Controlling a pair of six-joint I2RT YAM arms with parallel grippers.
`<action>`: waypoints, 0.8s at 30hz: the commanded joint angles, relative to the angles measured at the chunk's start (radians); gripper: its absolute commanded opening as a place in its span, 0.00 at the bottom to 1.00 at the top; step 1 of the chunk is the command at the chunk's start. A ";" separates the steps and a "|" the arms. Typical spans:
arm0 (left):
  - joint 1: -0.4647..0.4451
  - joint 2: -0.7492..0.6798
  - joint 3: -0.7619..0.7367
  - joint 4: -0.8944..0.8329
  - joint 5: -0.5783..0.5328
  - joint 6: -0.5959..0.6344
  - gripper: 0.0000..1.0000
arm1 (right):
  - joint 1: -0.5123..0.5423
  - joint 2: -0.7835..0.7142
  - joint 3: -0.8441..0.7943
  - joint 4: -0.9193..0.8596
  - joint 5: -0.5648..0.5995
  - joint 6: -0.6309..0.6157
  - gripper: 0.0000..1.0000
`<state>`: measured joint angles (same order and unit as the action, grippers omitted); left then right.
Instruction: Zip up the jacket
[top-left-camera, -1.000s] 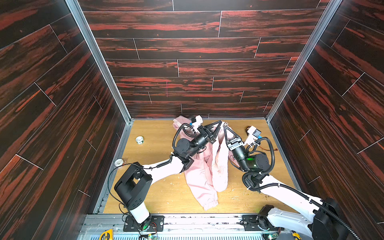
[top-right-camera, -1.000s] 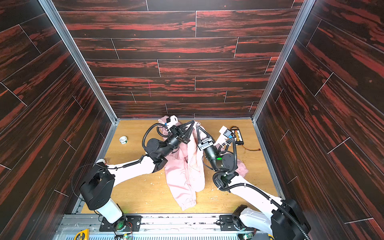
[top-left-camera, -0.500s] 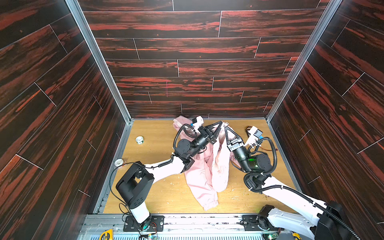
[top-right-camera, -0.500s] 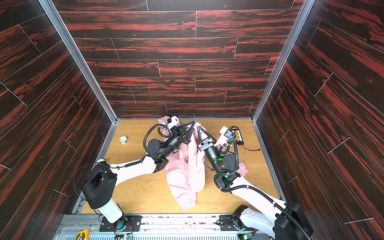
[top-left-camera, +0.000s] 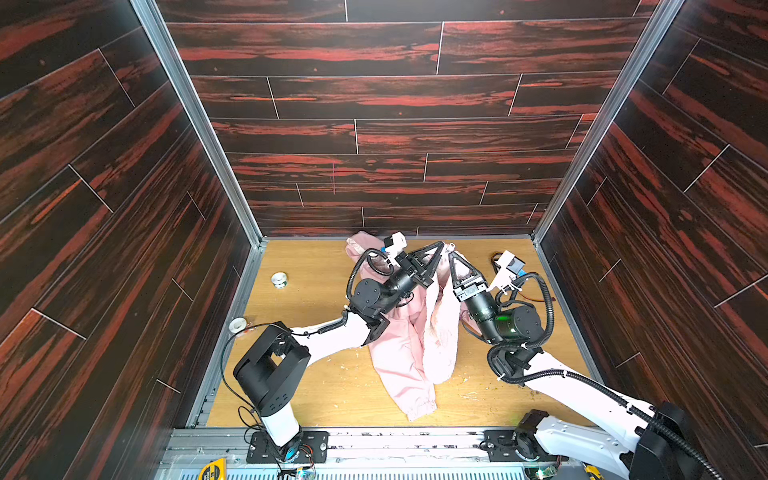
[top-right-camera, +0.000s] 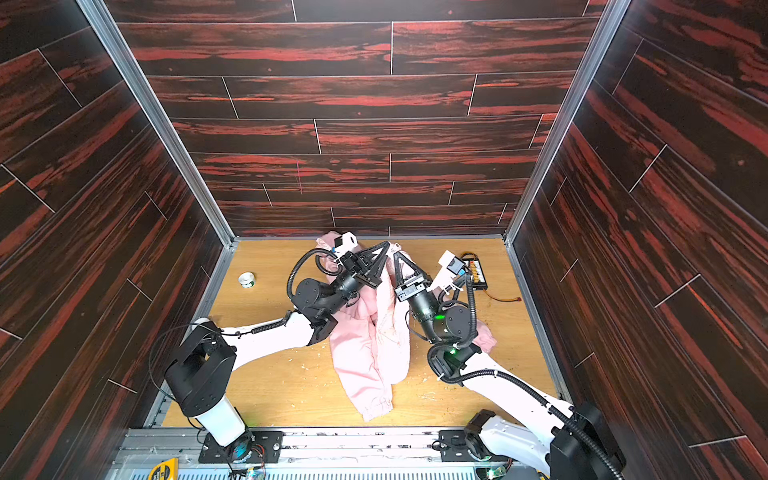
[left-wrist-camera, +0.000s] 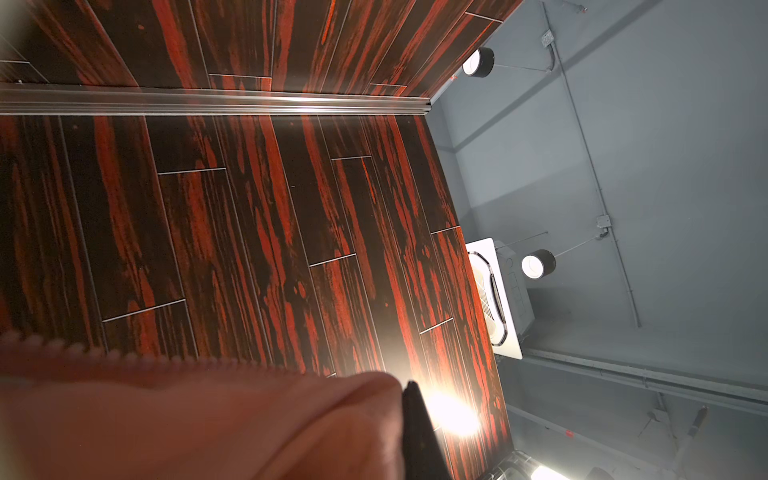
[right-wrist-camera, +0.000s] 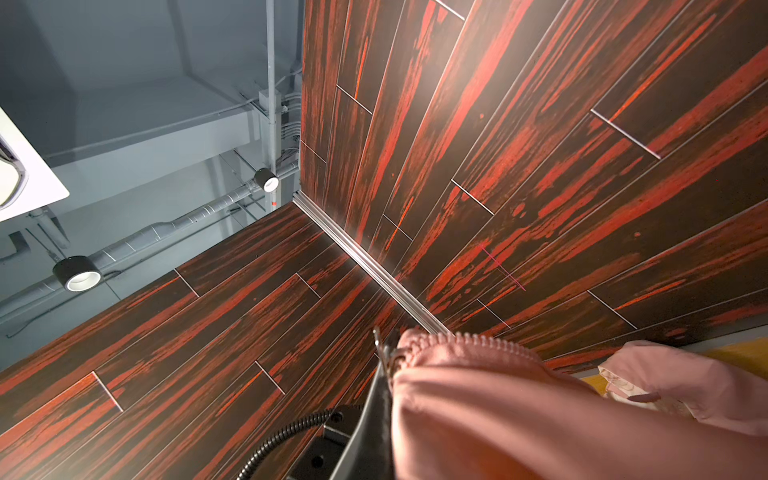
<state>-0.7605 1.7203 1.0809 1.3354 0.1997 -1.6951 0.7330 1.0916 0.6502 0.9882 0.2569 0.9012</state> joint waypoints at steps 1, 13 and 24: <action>0.038 -0.004 0.022 0.074 -0.110 -0.007 0.00 | 0.041 0.017 0.008 -0.012 -0.116 0.014 0.00; 0.043 0.022 0.029 0.074 -0.120 -0.021 0.00 | 0.165 0.050 -0.022 -0.013 -0.074 -0.034 0.00; 0.039 -0.056 -0.106 0.074 -0.156 0.013 0.00 | 0.135 0.002 -0.073 -0.122 -0.004 -0.001 0.00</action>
<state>-0.7559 1.7237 0.9756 1.3911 0.1665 -1.6985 0.8249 1.1118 0.6109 0.9638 0.3977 0.8688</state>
